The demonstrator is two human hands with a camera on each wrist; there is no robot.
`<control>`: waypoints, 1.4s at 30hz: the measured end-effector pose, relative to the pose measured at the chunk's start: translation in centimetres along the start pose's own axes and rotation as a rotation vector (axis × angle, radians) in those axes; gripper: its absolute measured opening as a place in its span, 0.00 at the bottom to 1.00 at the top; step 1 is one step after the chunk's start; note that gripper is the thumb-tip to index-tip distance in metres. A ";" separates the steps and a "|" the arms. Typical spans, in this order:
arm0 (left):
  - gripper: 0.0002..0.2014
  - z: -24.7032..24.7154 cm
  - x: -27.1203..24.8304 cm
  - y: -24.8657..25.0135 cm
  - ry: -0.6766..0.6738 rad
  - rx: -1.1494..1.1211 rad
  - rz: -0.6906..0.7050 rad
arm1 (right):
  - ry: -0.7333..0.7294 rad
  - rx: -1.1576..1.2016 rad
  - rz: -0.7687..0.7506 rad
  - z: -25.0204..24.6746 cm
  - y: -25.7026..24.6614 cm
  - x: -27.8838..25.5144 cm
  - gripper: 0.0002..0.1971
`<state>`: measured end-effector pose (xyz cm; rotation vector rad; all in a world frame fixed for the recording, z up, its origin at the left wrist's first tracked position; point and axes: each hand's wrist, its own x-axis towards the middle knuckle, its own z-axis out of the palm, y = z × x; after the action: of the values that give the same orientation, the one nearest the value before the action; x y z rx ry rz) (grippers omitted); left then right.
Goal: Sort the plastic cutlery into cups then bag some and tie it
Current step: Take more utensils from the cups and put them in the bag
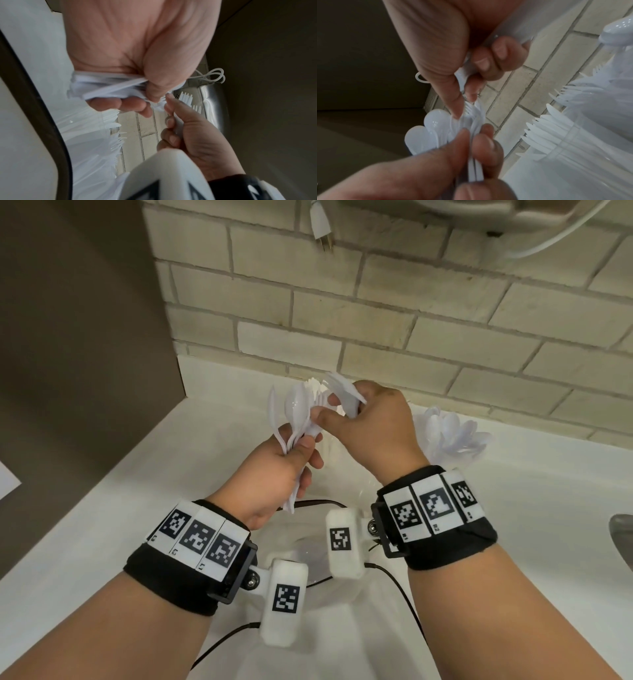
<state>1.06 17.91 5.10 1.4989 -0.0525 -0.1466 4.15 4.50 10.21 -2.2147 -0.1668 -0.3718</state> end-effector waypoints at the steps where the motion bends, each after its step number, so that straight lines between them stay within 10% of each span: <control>1: 0.10 0.0 0.0 0.0 0.002 -0.002 0.009 | -0.011 0.014 0.013 0.1 -0.1 -0.1 0.11; 16: 0.20 0.1 0.2 -0.2 -0.049 -0.170 -0.008 | -0.038 0.161 0.095 0.6 0.2 -0.3 0.08; 25: 0.08 0.3 0.2 0.5 0.007 -0.262 -0.095 | -0.033 0.282 0.111 0.7 0.5 -0.5 0.11; 32: 0.11 -0.1 0.3 0.5 0.076 -0.346 -0.157 | 0.102 0.498 0.101 -1.5 0.9 0.3 0.02; 42: 0.10 -0.5 0.3 0.1 0.065 -0.329 -0.135 | 0.307 0.418 0.099 -3.9 5.5 7.9 0.17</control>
<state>1.43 18.34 5.11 1.1768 0.1204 -0.2049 12.19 -2.00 10.97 -1.7241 0.0308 -0.5616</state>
